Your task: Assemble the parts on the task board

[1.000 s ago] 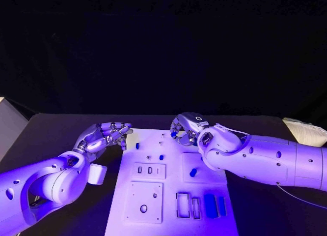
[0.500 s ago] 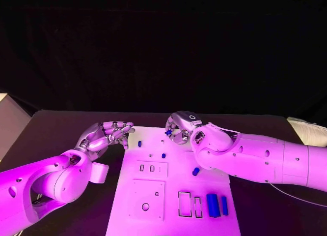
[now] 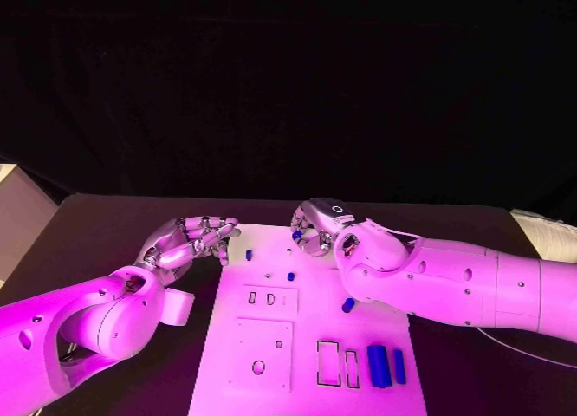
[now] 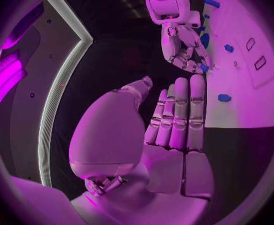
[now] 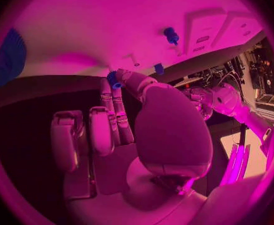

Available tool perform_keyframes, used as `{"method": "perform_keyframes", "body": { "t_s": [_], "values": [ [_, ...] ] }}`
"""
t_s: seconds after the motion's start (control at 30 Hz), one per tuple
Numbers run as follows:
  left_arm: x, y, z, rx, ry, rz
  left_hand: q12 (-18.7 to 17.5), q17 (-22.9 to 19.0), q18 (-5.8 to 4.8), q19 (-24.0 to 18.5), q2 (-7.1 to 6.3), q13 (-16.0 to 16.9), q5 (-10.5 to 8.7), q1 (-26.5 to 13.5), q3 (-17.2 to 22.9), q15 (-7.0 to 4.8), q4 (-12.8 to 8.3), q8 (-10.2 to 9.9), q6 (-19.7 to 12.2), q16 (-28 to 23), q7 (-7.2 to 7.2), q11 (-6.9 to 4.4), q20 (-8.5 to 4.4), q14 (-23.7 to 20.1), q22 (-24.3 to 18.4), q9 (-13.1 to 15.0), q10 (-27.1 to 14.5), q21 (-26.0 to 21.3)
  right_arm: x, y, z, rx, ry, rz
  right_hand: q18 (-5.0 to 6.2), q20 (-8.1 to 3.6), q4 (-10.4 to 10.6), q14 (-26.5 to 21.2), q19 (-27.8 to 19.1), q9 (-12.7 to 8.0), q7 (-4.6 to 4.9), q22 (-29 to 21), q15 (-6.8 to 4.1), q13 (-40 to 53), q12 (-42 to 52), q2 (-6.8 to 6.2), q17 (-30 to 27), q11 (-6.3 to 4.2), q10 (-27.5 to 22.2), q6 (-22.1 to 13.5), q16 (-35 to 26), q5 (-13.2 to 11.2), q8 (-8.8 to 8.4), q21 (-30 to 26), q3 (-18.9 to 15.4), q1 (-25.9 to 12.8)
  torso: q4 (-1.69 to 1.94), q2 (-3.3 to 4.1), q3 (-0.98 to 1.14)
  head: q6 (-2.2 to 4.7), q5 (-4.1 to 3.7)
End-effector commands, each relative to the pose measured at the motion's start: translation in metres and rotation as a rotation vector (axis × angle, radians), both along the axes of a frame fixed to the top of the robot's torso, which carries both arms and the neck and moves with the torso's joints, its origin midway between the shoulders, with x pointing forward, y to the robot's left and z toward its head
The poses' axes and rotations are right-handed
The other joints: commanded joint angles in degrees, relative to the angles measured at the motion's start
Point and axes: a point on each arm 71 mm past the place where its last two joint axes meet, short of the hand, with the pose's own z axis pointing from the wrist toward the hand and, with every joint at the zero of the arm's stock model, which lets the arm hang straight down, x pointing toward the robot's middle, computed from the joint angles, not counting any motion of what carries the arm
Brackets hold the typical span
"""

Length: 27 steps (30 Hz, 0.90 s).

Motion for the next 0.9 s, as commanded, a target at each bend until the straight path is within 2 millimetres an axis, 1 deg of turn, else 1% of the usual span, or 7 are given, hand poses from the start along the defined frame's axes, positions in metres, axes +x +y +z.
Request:
{"method": "perform_keyframes", "body": {
  "t_s": [0.03,0.1,0.2,0.27,0.63,0.77,0.9],
  "values": [
    [-0.0005,-0.0028,0.0022,-0.008,-0.007,-0.022,0.1,0.1,0.81,-0.4,0.13,0.0,0.18,-0.1,0.4,-0.01,-0.1,-0.3,-0.3,0.2,-0.11,0.03,-0.17,-0.6,0.0,0.1,-0.4,0.2,0.0005,0.0022,-0.0013,-0.017,0.001,0.004,-0.47,-0.34,-0.3,2.3,3.5,4.3,0.20,10.0,-0.32,1.0,0.1,1.98,-0.1,-2.33,2.5,-0.3,-0.2,0.3,0.35,-0.4,0.2,1.4,0.08,0.19,0.04,0.25,0.43],
    [-0.0006,-0.0029,0.0023,-0.009,-0.007,-0.022,0.1,0.1,0.81,-0.4,0.13,0.0,0.18,-0.1,0.4,-0.01,-0.1,-0.3,-0.3,0.2,-0.11,0.03,-0.17,-0.6,0.0,0.1,-0.4,0.2,0.0011,0.0026,-0.0027,-0.019,0.006,0.002,-0.47,-0.34,-0.3,2.3,3.5,4.4,0.20,10.1,-0.31,1.0,0.1,1.99,-0.1,-2.33,2.5,-0.3,-0.2,0.3,0.36,-0.4,0.2,1.4,0.08,0.29,0.02,0.23,0.39],
    [-0.0006,-0.0028,0.0024,-0.008,-0.007,-0.022,0.1,0.1,0.81,-0.4,0.13,0.0,0.18,-0.1,0.4,-0.01,-0.1,-0.3,-0.3,0.2,-0.11,0.03,-0.17,-0.6,0.0,0.1,-0.4,0.2,0.0022,0.0026,-0.0043,-0.021,0.012,-0.003,-0.46,-0.34,-0.3,2.3,3.5,4.4,0.20,10.0,-0.31,1.0,0.1,1.98,-0.2,-2.33,2.5,-0.3,-0.2,0.2,0.36,-0.5,0.2,1.4,0.22,0.29,-0.05,-0.24,0.46],
    [-0.0006,-0.0026,0.0024,-0.008,-0.007,-0.022,0.1,0.1,0.81,-0.4,0.13,0.0,0.18,-0.1,0.4,-0.01,-0.1,-0.3,-0.3,0.2,-0.11,0.03,-0.17,-0.6,0.0,0.1,-0.4,0.2,0.0031,0.0023,-0.0055,-0.024,0.015,-0.007,-0.46,-0.34,-0.3,2.3,3.5,4.4,0.20,10.0,-0.31,1.0,0.1,1.98,-0.2,-2.33,2.5,-0.3,-0.2,0.2,0.36,-0.5,0.2,1.4,0.18,0.26,-0.06,-0.36,0.48],
    [-0.0002,-0.0030,0.0024,-0.008,-0.006,-0.023,0.1,0.1,0.81,-0.4,0.13,0.0,0.18,-0.1,0.4,-0.01,-0.1,-0.3,-0.3,0.2,-0.11,0.03,-0.17,-0.6,0.0,0.1,-0.4,0.2,0.0053,0.0023,-0.0074,-0.034,0.021,-0.006,-0.36,-0.29,-0.4,2.2,3.3,4.6,0.25,9.6,-0.25,1.1,-0.1,1.78,-0.7,-2.24,2.3,-0.7,-0.5,0.1,0.39,-0.7,0.2,1.1,0.17,0.48,-0.06,-0.18,0.35],
    [-0.0001,-0.0030,0.0024,-0.008,-0.006,-0.023,0.1,0.1,0.81,-0.4,0.13,0.0,0.18,-0.1,0.4,-0.01,-0.1,-0.3,-0.3,0.2,-0.11,0.03,-0.17,-0.6,0.0,0.1,-0.4,0.2,0.0065,0.0023,-0.0084,-0.041,0.029,0.002,-0.20,-0.16,-0.3,1.9,2.9,4.9,0.41,8.9,-0.09,1.1,-0.4,1.44,-1.6,-2.03,1.7,-1.4,-0.9,-0.1,0.19,-1.2,0.3,0.5,0.21,0.52,-0.01,-0.19,0.46],
    [0.0000,-0.0025,0.0024,-0.007,-0.005,-0.022,0.1,0.1,0.81,-0.4,0.13,0.0,0.18,-0.1,0.4,-0.01,-0.1,-0.3,-0.3,0.2,-0.11,0.03,-0.17,-0.6,0.0,0.1,-0.4,0.2,0.0075,0.0019,-0.0088,-0.042,0.032,0.011,0.53,0.42,-0.5,1.2,1.2,4.8,1.33,5.9,0.71,0.6,-0.7,0.04,-4.8,-1.07,-1.6,-4.0,-2.8,-1.1,-1.15,-3.5,1.1,-0.3,0.13,0.55,0.03,-0.28,0.48]
  ]
}}
